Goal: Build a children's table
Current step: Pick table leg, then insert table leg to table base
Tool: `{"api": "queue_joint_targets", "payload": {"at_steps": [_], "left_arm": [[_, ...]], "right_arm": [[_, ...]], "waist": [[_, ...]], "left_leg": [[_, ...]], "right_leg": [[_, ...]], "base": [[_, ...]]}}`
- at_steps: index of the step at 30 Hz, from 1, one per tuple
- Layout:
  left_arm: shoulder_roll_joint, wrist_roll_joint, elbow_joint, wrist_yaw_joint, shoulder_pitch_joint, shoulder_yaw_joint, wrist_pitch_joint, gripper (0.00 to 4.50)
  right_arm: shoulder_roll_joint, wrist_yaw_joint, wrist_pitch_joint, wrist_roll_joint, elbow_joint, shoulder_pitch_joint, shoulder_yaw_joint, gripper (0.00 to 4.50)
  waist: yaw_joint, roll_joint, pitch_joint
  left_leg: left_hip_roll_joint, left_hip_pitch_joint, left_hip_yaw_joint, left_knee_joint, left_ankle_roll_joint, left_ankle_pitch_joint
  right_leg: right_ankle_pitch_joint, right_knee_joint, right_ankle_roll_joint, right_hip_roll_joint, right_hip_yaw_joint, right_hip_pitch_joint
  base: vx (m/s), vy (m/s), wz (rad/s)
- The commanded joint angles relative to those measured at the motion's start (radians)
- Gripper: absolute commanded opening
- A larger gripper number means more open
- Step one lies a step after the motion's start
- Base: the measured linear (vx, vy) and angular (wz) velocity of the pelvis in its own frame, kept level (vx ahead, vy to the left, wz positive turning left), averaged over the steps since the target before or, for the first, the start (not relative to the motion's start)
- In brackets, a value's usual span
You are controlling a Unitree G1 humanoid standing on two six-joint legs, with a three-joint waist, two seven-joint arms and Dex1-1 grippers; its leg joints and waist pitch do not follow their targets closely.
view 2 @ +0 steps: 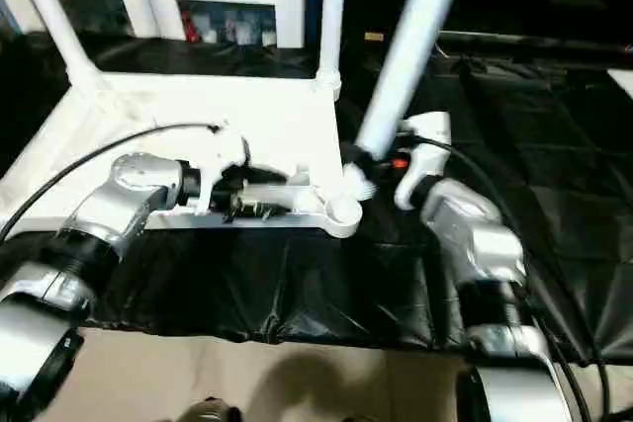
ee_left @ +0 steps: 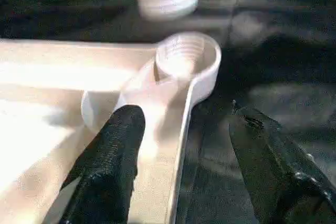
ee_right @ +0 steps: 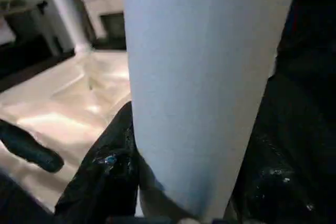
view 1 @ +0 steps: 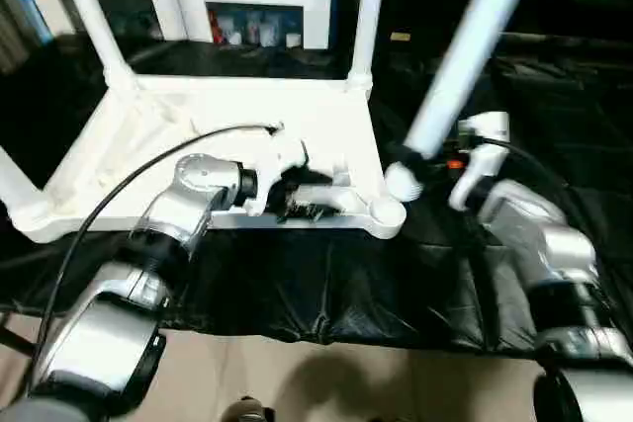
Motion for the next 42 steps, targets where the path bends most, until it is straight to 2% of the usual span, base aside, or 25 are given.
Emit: {"api": "queue_joint_targets", "payload": {"at_steps": [1, 2, 3, 4, 5, 6, 8, 9, 10, 11, 12, 13, 15, 17, 19, 28, 30, 31, 33, 36, 38, 39, 40, 41, 42], "left_arm": [[-0.004, 0.026, 0.053, 0.000, -0.032, -0.010, -0.026, 2.61], [-0.006, 0.035, 0.077, 0.003, -0.042, -0.012, -0.038, 2.61], [-0.012, 0.049, 0.122, 0.006, -0.060, -0.013, -0.061, 2.55], [-0.017, 0.062, 0.157, 0.014, -0.075, -0.017, -0.075, 2.33], [-0.022, 0.076, 0.188, 0.022, -0.087, -0.019, -0.095, 2.21], [-0.026, 0.087, 0.212, 0.033, -0.098, -0.021, -0.106, 2.17], [-0.031, 0.096, 0.235, 0.041, -0.107, -0.021, -0.113, 2.17], [-0.034, 0.100, 0.250, 0.043, -0.112, -0.019, -0.117, 2.03], [-0.040, 0.103, 0.277, 0.043, -0.121, -0.013, -0.114, 1.85], [-0.044, 0.109, 0.299, 0.047, -0.126, -0.012, -0.112, 1.85], [-0.044, 0.110, 0.301, 0.048, -0.127, -0.013, -0.112, 1.79], [-0.047, 0.124, 0.321, 0.055, -0.129, -0.016, -0.116, 1.71], [-0.049, 0.134, 0.337, 0.060, -0.131, -0.015, -0.125, 1.44], [-0.055, 0.142, 0.363, 0.057, -0.135, -0.003, -0.129, 1.37], [-0.057, 0.149, 0.373, 0.064, -0.137, -0.002, -0.130, 1.25], [-0.064, 0.195, 0.402, 0.094, -0.135, -0.008, -0.144, 0.57], [-0.065, 0.201, 0.409, 0.085, -0.138, 0.002, -0.137, 0.54], [-0.064, 0.201, 0.411, 0.080, -0.138, 0.005, -0.133, 0.23], [-0.063, 0.206, 0.412, 0.075, -0.138, 0.006, -0.130, 0.16], [-0.051, 0.221, 0.415, 0.051, -0.130, 0.000, -0.114, 0.07], [-0.035, 0.231, 0.412, 0.037, -0.121, -0.009, -0.106, 0.00], [-0.026, 0.233, 0.409, 0.025, -0.115, -0.010, -0.105, 0.00], [-0.019, 0.231, 0.405, 0.017, -0.110, -0.007, -0.105, 0.00], [-0.015, 0.229, 0.403, 0.013, -0.107, -0.003, -0.105, 0.00], [-0.004, 0.220, 0.394, -0.003, -0.094, 0.009, -0.101, 0.00]], "right_arm": [[0.000, -0.016, -0.008, -0.002, -0.043, 0.013, -0.004, 1.89], [-0.003, -0.024, -0.014, -0.010, -0.044, 0.018, 0.002, 1.89], [-0.002, -0.034, -0.020, -0.018, -0.055, 0.032, 0.008, 1.89], [-0.004, -0.033, -0.010, -0.018, -0.072, 0.046, 0.014, 1.89], [-0.005, -0.029, -0.002, -0.018, -0.089, 0.057, 0.019, 1.89], [-0.008, -0.022, -0.005, -0.024, -0.106, 0.069, 0.027, 1.89], [-0.011, -0.016, -0.006, -0.026, -0.120, 0.079, 0.031, 1.89], [-0.010, -0.016, 0.000, -0.022, -0.130, 0.086, 0.030, 1.89], [-0.009, -0.024, 0.013, -0.016, -0.150, 0.099, 0.027, 1.89], [-0.008, -0.033, 0.033, -0.009, -0.169, 0.111, 0.024, 1.89], [-0.008, -0.033, 0.034, -0.008, -0.171, 0.112, 0.023, 1.89], [-0.011, -0.039, 0.050, -0.003, -0.189, 0.124, 0.025, 1.89], [-0.012, -0.042, 0.058, -0.001, -0.201, 0.131, 0.027, 1.89], [-0.016, -0.048, 0.070, 0.002, -0.220, 0.141, 0.028, 1.89], [-0.019, -0.050, 0.073, 0.002, -0.224, 0.144, 0.027, 1.89], [-0.022, -0.060, 0.098, 0.003, -0.256, 0.153, 0.031, 1.89], [-0.025, -0.059, 0.102, 0.003, -0.258, 0.151, 0.034, 1.89], [-0.026, -0.057, 0.102, 0.004, -0.258, 0.151, 0.035, 1.89], [-0.027, -0.053, 0.104, 0.003, -0.256, 0.148, 0.037, 1.89], [-0.030, -0.041, 0.103, -0.001, -0.245, 0.132, 0.047, 1.89], [-0.031, -0.027, 0.101, -0.003, -0.230, 0.113, 0.058, 1.89], [-0.033, -0.011, 0.104, -0.002, -0.227, 0.104, 0.068, 1.89], [-0.035, 0.003, 0.108, 0.001, -0.226, 0.099, 0.077, 1.89], [-0.036, 0.013, 0.111, 0.002, -0.225, 0.096, 0.083, 1.89], [-0.036, 0.034, 0.120, 0.008, -0.229, 0.090, 0.098, 1.89]], "waist": [[-0.002, 0.006, -0.092], [-0.004, 0.006, -0.092], [-0.006, 0.021, -0.091], [-0.007, 0.026, -0.093], [-0.009, 0.024, -0.092], [-0.008, 0.031, -0.095], [-0.009, 0.026, -0.096], [-0.011, 0.029, -0.095], [-0.010, 0.042, -0.097], [-0.011, 0.047, -0.097], [-0.012, 0.043, -0.097], [-0.013, 0.050, -0.097], [-0.016, 0.046, -0.097], [-0.022, 0.053, -0.096], [-0.030, 0.055, -0.096], [-0.055, 0.059, -0.094], [-0.058, 0.060, -0.095], [-0.060, 0.060, -0.095], [-0.060, 0.062, -0.095], [-0.061, 0.054, -0.097], [-0.063, 0.055, -0.098], [-0.066, 0.045, -0.098], [-0.067, 0.051, -0.098], [-0.070, 0.051, -0.097], [-0.072, 0.037, -0.096]], "left_leg": [[0.029, 0.012, -0.022, -0.060, 0.016, -0.176], [0.028, 0.012, -0.019, -0.058, 0.024, -0.171], [0.026, 0.012, -0.020, -0.057, 0.026, -0.171], [0.026, 0.014, -0.021, -0.057, 0.026, -0.178], [0.025, 0.014, -0.019, -0.057, 0.030, -0.182], [0.024, 0.013, -0.022, -0.056, 0.032, -0.179], [0.023, 0.009, -0.021, -0.054, 0.047, -0.165], [0.019, 0.006, -0.019, -0.052, 0.057, -0.156], [0.019, 0.007, -0.020, -0.050, 0.062, -0.148], [0.021, 0.009, -0.021, -0.049, 0.066, -0.148], [0.021, 0.008, -0.021, -0.051, 0.069, -0.149], [0.022, 0.008, -0.023, -0.051, 0.069, -0.150], [0.020, 0.007, -0.022, -0.051, 0.073, -0.155], [0.018, 0.007, -0.021, -0.051, 0.074, -0.161], [0.018, 0.007, -0.023, -0.052, 0.074, -0.169], [0.019, 0.008, -0.029, -0.056, 0.075, -0.198], [0.022, 0.010, -0.031, -0.057, 0.080, -0.197], [0.023, 0.008, -0.032, -0.057, 0.083, -0.194], [0.023, 0.008, -0.033, -0.057, 0.084, -0.191], [0.025, 0.003, -0.034, -0.057, 0.093, -0.164], [0.025, 0.001, -0.035, -0.056, 0.101, -0.150], [0.025, -0.001, -0.034, -0.055, 0.107, -0.144], [0.024, -0.001, -0.034, -0.055, 0.111, -0.136], [0.023, -0.002, -0.033, -0.054, 0.114, -0.137], [0.023, -0.001, -0.031, -0.055, 0.118, -0.140]], "right_leg": [[-0.207, -0.070, -0.171, -0.068, 0.050, 0.075], [-0.212, -0.073, -0.172, -0.065, 0.049, 0.073], [-0.223, -0.077, -0.169, -0.063, 0.048, 0.070], [-0.226, -0.077, -0.167, -0.062, 0.047, 0.071], [-0.228, -0.083, -0.162, -0.058, 0.046, 0.071], [-0.220, -0.078, -0.159, -0.059, 0.045, 0.074], [-0.206, -0.079, -0.161, -0.059, 0.045, 0.076], [-0.210, -0.082, -0.158, -0.057, 0.043, 0.076], [-0.220, -0.081, -0.157, -0.058, 0.042, 0.074], [-0.225, -0.083, -0.154, -0.057, 0.041, 0.072], [-0.224, -0.086, -0.151, -0.055, 0.041, 0.073], [-0.224, -0.083, -0.153, -0.056, 0.040, 0.073], [-0.237, -0.087, -0.148, -0.054, 0.038, 0.074], [-0.265, -0.093, -0.137, -0.055, 0.036, 0.074], [-0.279, -0.095, -0.137, -0.055, 0.034, 0.073], [-0.298, -0.103, -0.141, -0.057, 0.026, 0.077], [-0.290, -0.105, -0.145, -0.058, 0.025, 0.078], [-0.283, -0.103, -0.148, -0.060, 0.024, 0.079], [-0.275, -0.102, -0.150, -0.060, 0.024, 0.080], [-0.244, -0.097, -0.158, -0.064, 0.024, 0.084], [-0.222, -0.093, -0.167, -0.065, 0.025, 0.085], [-0.215, -0.092, -0.169, -0.065, 0.025, 0.086], [-0.213, -0.090, -0.173, -0.067, 0.024, 0.086], [-0.216, -0.091, -0.173, -0.065, 0.024, 0.086], [-0.226, -0.094, -0.172, -0.064, 0.023, 0.086]], "base": [[0.000, 0.000, 0.00], [0.000, 0.000, 0.00], [0.000, 0.000, 0.00], [0.000, 0.000, 0.00], [0.000, 0.000, 0.00], [0.000, 0.000, 0.00], [0.000, 0.000, 0.00], [0.000, 0.000, 0.00], [0.000, 0.000, 0.00], [0.000, 0.000, 0.00], [0.000, 0.000, 0.00], [0.000, 0.000, 0.00], [0.000, 0.000, 0.00], [0.000, 0.000, 0.00], [0.000, 0.000, 0.00], [0.000, 0.000, 0.00], [0.000, 0.000, 0.00], [0.000, 0.000, 0.00], [0.000, 0.000, 0.00], [0.000, 0.000, 0.00], [0.000, 0.000, 0.00], [0.000, 0.000, 0.00], [0.000, 0.000, 0.00], [0.000, 0.000, 0.00], [0.000, 0.000, 0.00]]}}
